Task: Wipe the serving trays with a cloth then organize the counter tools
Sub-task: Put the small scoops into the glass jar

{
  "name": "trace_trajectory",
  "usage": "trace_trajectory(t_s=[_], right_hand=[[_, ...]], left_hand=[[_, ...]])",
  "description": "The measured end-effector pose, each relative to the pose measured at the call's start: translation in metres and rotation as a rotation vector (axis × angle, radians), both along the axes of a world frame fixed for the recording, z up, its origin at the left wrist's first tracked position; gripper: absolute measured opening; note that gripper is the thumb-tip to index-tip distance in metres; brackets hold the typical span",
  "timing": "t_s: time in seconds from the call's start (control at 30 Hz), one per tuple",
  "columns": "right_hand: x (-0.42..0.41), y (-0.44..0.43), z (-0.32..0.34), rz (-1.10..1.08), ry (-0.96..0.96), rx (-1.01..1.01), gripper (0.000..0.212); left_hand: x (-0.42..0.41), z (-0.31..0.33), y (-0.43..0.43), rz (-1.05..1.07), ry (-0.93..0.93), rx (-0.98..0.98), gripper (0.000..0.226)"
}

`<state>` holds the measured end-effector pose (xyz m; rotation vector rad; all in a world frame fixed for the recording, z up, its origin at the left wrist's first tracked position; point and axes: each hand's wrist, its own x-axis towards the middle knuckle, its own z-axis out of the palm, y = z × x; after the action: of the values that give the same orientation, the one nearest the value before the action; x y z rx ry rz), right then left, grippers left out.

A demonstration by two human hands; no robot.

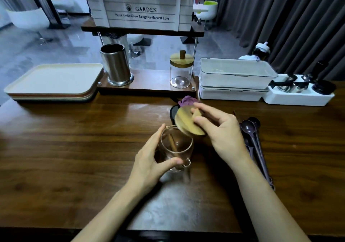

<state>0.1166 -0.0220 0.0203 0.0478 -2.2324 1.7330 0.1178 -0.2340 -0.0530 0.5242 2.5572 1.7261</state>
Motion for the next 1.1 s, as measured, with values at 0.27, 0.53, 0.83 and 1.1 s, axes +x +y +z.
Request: trace_trajectory(t_s=[0.27, 0.53, 0.83, 1.1], right_hand=[[0.01, -0.03, -0.005, 0.071, -0.041, 0.338, 0.038], [0.011, -0.034, -0.014, 0.045, -0.018, 0.368, 0.043], [0.0, -0.037, -0.031, 0.017, -0.07, 0.194, 0.045], [-0.008, -0.038, -0.042, -0.051, -0.083, 0.143, 0.062]], left_hand=[[-0.01, -0.002, 0.0, -0.027, 0.011, 0.011, 0.111], [-0.015, 0.0, 0.0, -0.046, 0.002, 0.059, 0.119], [-0.031, -0.005, 0.0, -0.047, 0.005, 0.06, 0.108], [-0.049, 0.002, -0.001, -0.044, -0.011, 0.069, 0.115]])
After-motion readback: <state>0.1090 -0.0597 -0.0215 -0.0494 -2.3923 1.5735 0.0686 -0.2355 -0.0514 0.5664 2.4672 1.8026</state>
